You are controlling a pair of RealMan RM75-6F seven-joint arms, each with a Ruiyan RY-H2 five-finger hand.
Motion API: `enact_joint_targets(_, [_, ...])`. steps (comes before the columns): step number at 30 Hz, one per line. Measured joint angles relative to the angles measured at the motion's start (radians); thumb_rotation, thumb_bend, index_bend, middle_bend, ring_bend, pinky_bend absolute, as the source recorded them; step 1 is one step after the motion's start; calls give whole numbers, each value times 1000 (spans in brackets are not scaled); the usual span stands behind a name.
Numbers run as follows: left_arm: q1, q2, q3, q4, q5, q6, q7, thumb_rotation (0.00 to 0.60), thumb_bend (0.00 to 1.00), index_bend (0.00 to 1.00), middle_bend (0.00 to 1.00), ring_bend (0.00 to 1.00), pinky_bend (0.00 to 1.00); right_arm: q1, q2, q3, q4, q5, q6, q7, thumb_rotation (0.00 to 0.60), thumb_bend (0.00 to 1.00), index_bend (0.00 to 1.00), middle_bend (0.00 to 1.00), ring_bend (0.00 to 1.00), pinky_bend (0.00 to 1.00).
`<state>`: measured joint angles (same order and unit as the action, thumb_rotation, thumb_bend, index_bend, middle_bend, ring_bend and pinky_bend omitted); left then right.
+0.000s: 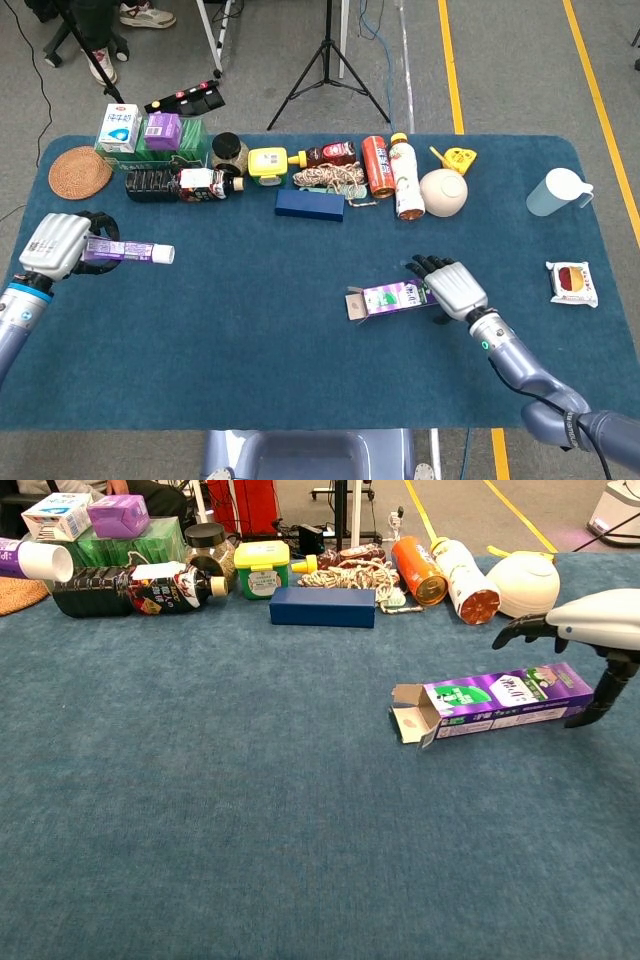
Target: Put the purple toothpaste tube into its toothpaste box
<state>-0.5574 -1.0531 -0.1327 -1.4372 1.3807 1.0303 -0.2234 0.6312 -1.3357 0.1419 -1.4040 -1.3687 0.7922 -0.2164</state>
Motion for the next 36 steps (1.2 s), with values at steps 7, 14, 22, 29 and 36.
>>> enact_joint_targets(7, [0,-24,7,50,5,-10,-27,600,255,636,477,443,697,25,-86,13,37,111,-6,-85,600,0,202,224,235,301])
enact_joint_targets(14, [1,-40,10,86,3,-17,-45,600,260,636,477,443,697,41,-124,14,50,155,4,-115,600,0,259,281,293,363])
enact_joint_targets(22, [2,-49,12,108,5,-20,-60,600,260,636,477,443,697,46,-180,17,108,147,56,-95,600,78,394,476,444,536])
enact_joint_targets(29, [3,-48,13,100,23,-7,-72,600,260,636,477,443,697,38,-179,22,84,89,120,0,600,116,443,513,469,562])
enact_joint_targets(36, [-1,-38,9,40,47,16,-65,600,261,636,476,443,697,33,-127,38,-58,87,135,48,600,126,457,523,480,572])
